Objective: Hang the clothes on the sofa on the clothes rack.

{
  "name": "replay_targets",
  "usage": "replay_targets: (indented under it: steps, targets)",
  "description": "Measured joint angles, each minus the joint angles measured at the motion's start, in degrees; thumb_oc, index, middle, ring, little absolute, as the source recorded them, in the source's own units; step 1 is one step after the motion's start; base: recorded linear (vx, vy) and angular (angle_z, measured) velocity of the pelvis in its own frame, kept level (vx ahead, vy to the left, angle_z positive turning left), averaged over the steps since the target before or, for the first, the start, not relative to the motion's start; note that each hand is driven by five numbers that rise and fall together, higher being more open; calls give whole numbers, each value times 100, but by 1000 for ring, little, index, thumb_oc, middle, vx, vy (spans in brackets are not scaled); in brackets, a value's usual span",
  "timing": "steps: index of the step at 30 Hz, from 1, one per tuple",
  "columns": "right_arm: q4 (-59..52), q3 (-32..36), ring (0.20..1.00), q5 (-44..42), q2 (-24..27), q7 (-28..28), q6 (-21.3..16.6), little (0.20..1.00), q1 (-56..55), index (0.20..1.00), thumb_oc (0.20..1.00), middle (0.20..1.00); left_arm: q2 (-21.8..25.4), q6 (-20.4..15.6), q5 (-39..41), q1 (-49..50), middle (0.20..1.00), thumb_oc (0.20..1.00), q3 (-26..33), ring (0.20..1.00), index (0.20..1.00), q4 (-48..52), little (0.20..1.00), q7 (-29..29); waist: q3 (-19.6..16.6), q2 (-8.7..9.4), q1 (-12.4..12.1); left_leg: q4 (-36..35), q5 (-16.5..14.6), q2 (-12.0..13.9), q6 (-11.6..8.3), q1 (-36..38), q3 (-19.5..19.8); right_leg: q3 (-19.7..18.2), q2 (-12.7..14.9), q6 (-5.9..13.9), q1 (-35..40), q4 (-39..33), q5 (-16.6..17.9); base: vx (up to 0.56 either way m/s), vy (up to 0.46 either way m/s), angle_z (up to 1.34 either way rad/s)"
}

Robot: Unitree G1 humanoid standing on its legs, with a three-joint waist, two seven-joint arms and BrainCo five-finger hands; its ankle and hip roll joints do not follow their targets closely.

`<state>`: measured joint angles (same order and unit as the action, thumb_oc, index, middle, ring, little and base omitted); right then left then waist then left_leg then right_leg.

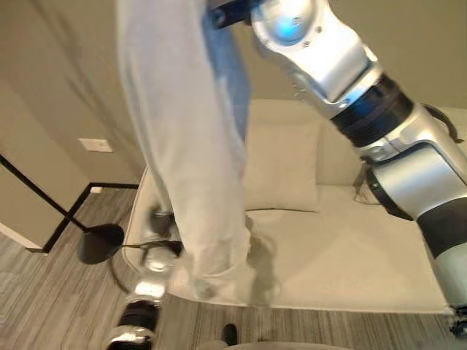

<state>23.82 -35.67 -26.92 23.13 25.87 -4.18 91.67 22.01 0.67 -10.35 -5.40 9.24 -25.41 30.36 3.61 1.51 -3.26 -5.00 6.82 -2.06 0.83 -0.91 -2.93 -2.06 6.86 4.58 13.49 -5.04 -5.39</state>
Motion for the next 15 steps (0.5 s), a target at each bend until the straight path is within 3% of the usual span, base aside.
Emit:
replay_targets:
  steps: [3, 4, 6, 9, 10, 11, 12, 15]
  targets:
    - [-366, 272, 200, 91, 308, -44, 48, 200, -468, 200, 200, 200, 511, 49, -163, 213, 200, 200, 291, 200, 200, 158, 200, 260, 22, -137, -55, 3, 61, -10, 27, 10, 54, 24, -11, -5, 25, 11, -13, -85, -67, 9]
    - [-934, 508, 200, 170, 599, -73, 57, 200, -1082, 200, 200, 200, 1030, 65, -266, 435, 200, 200, 357, 200, 200, 248, 200, 390, 25, -105, -59, 3, 73, 8, 14, 7, 90, 63, -36, -27, 29, 28, -38, -72, -50, 7]
    - [-1069, 490, 200, 229, 844, -120, 209, 200, -1416, 200, 200, 200, 1169, 176, -381, 482, 200, 200, 821, 200, 200, 239, 200, 648, 55, -203, -109, 3, 87, 14, -3, 9, 100, 78, -47, -30, 46, 13, -48, -47, -33, 7]
    - [-1322, 541, 200, 352, 1069, -125, 276, 200, -1836, 200, 200, 200, 1407, 201, -475, 523, 200, 200, 957, 200, 200, 343, 200, 844, 122, -266, -230, 12, 153, 51, -55, 46, 153, 123, -146, -37, 118, 5, -69, -244, -161, 9]
    - [-1457, 593, 200, 396, 1170, -126, 258, 200, -1960, 200, 200, 200, 1590, 201, -503, 562, 200, 200, 948, 200, 200, 417, 200, 838, 143, -228, -264, 19, 170, 71, -78, 42, 192, 128, -169, -49, 112, 14, -81, -204, -118, 18]
    - [-1586, 681, 200, 453, 1381, -132, 267, 200, -2147, 200, 200, 200, 2185, 199, -682, 658, 200, 200, 1172, 200, 200, 509, 200, 916, 265, -147, -322, 105, 165, 145, -125, -51, 261, 168, -273, -87, 92, -4, -94, -245, -164, 17]
    - [-1587, 703, 200, 453, 1435, -138, 275, 200, -2143, 200, 200, 200, 2319, 199, -721, 665, 200, 200, 1316, 200, 200, 511, 200, 963, 268, -79, -369, 116, 158, 193, -168, -69, 259, 174, -302, -121, 97, -4, -69, -193, -135, 20]
    - [-1762, 892, 200, 458, 1432, -145, 271, 200, -2247, 200, 200, 200, 2610, 237, -735, 850, 200, 200, 1550, 200, 200, 628, 200, 1079, 504, -191, -537, 144, 237, 260, -308, -114, 368, 332, -460, -139, 105, 4, -106, -204, -117, 24]
